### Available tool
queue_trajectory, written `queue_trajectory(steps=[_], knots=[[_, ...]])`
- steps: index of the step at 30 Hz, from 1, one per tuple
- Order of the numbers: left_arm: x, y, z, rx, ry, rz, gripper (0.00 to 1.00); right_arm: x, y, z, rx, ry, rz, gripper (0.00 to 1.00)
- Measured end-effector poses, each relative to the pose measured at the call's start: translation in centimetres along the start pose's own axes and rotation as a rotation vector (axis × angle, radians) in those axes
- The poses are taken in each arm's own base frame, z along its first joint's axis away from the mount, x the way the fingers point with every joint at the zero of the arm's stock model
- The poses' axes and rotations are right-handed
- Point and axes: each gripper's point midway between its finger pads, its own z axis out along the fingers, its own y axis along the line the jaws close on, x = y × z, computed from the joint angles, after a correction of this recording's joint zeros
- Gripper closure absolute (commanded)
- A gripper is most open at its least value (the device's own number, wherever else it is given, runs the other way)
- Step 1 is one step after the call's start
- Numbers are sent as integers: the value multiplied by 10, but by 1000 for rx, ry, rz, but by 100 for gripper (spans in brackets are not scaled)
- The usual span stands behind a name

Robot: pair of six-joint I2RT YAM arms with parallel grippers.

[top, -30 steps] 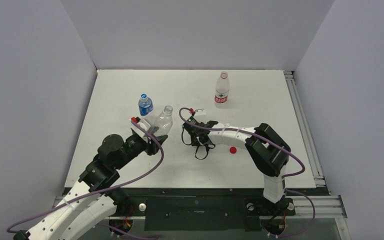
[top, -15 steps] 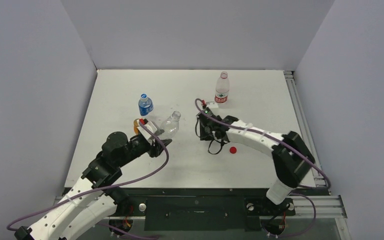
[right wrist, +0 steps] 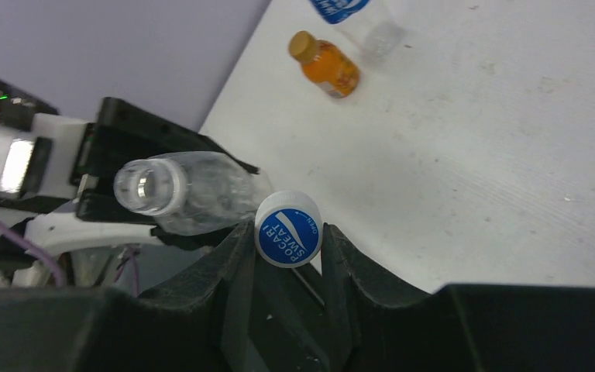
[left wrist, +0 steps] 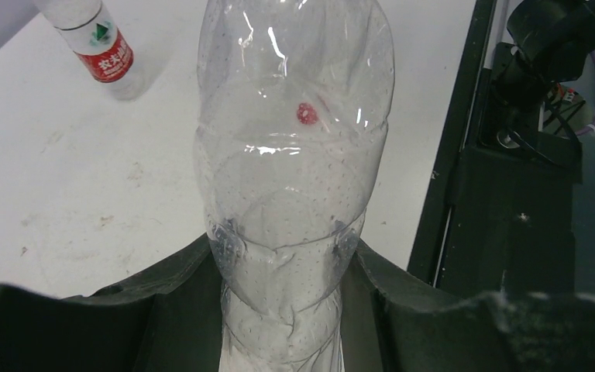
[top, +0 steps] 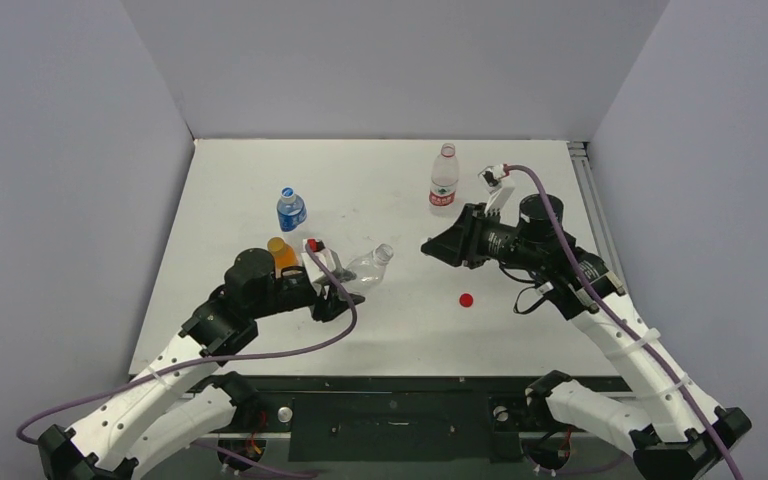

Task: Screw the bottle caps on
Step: Screw the bottle cap onto the plastic bottle.

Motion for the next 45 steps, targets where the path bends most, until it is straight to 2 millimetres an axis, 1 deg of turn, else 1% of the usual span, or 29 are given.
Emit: queue_trajectory(steps=[3, 7, 13, 15, 19, 21, 24, 32, 39, 45], knots=[[5, -7, 3, 37, 21, -9, 76, -1, 27, -11, -125, 6, 16, 100], [5, -15, 4, 71, 20, -6, 77, 1, 50, -18, -245, 24, 47, 100], [7, -25, 7, 110, 30, -7, 82, 4, 63, -18, -312, 55, 72, 100], [9, -27, 9, 120, 36, -5, 84, 6, 65, -16, -319, 66, 74, 100], [12, -29, 12, 130, 46, -3, 88, 19, 71, -8, -337, 118, 74, 100], [15, -29, 11, 129, 61, -5, 92, 23, 74, -5, -342, 136, 70, 100], [17, -29, 12, 132, 66, -5, 100, 25, 75, -5, -345, 145, 61, 100], [18, -31, 14, 140, 76, -5, 100, 28, 75, -7, -310, 161, 15, 100], [22, -33, 17, 151, 122, -15, 100, 31, 68, -7, -238, 185, -50, 100], [28, -35, 15, 150, 159, -21, 100, 39, 63, -6, -182, 227, -101, 100]])
